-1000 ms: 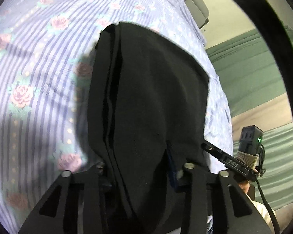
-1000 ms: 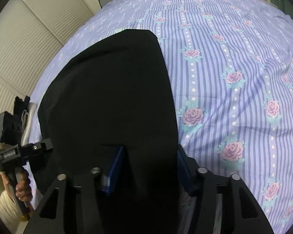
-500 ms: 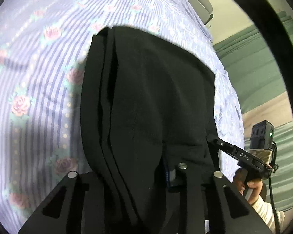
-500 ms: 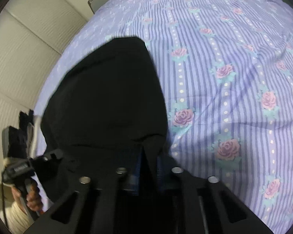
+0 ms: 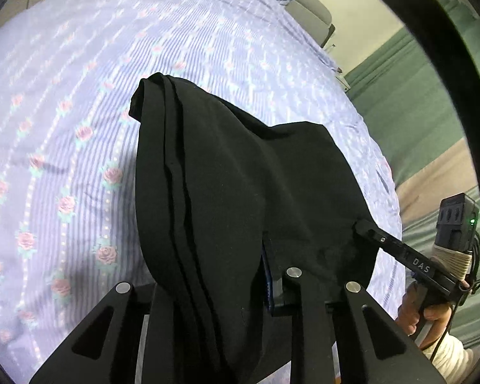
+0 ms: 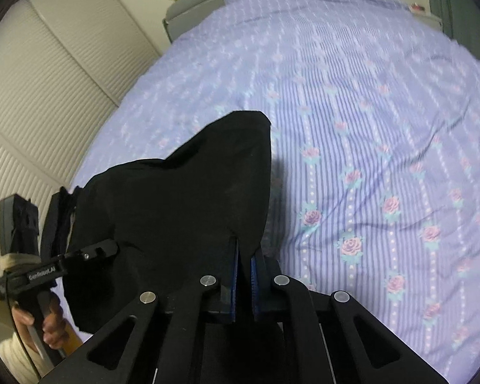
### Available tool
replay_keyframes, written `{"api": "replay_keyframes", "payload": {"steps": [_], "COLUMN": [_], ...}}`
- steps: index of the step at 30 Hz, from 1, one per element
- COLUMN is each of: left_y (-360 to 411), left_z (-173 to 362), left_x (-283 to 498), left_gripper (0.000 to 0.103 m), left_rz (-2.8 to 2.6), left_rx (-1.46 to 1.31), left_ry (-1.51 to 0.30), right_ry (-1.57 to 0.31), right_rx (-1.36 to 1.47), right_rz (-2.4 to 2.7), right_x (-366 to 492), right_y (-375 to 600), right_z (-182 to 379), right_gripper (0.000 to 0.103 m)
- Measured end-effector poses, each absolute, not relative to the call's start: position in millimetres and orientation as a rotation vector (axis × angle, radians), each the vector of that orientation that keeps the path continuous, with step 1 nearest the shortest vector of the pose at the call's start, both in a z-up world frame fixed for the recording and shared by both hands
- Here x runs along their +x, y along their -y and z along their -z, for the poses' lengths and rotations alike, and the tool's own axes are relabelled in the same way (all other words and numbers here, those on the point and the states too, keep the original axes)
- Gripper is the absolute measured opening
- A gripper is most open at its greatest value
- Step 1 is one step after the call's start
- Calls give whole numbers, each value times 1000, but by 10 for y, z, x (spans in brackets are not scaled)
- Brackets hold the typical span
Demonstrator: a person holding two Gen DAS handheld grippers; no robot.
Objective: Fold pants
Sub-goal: 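Carry the folded pants with both tools toward the stack of clothes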
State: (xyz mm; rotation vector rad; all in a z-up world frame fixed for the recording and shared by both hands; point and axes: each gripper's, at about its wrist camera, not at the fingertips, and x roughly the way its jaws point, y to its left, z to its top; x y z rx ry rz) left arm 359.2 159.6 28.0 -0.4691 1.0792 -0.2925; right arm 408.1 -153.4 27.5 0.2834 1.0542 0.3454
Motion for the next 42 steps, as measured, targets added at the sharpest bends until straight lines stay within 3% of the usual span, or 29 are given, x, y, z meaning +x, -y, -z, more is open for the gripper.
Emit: {"api": "replay_keyframes", "payload": {"steps": [12, 17, 23, 25, 26, 27, 42], "left_y": [-1617, -1556, -1968, -2071, -2133, -2200, -2752], "left_z": [-1227, -991, -773, -702, -638, -548, 424], "left_x": [3001, 2891, 2705, 2638, 2651, 2625, 2342], "left_gripper": [23, 22, 21, 21, 21, 21, 22], "left_rz": [228, 156, 18, -25, -39, -59, -142], "left_rx": [-465, -387, -501, -521, -518, -521, -618], "left_ry": [-1026, -1105, -1142, -1160, -1166, -1179, -1297], "right_ry": [-934, -943, -1118, -1158, -1176, -1192, -1466], "right_rx": [221, 216, 135, 111, 110, 113, 50], "right_rz": [-406, -450, -445, -457, -481, -509, -593], "right_x": [3837, 3861, 3894, 3893, 3897, 3907, 4205], "right_y": [1429, 1324, 977, 832, 737, 642, 3], "right_z": [-1453, -1572, -1021, -828, -701, -567, 753], "right_gripper": [4, 4, 7, 21, 37, 45, 45]}}
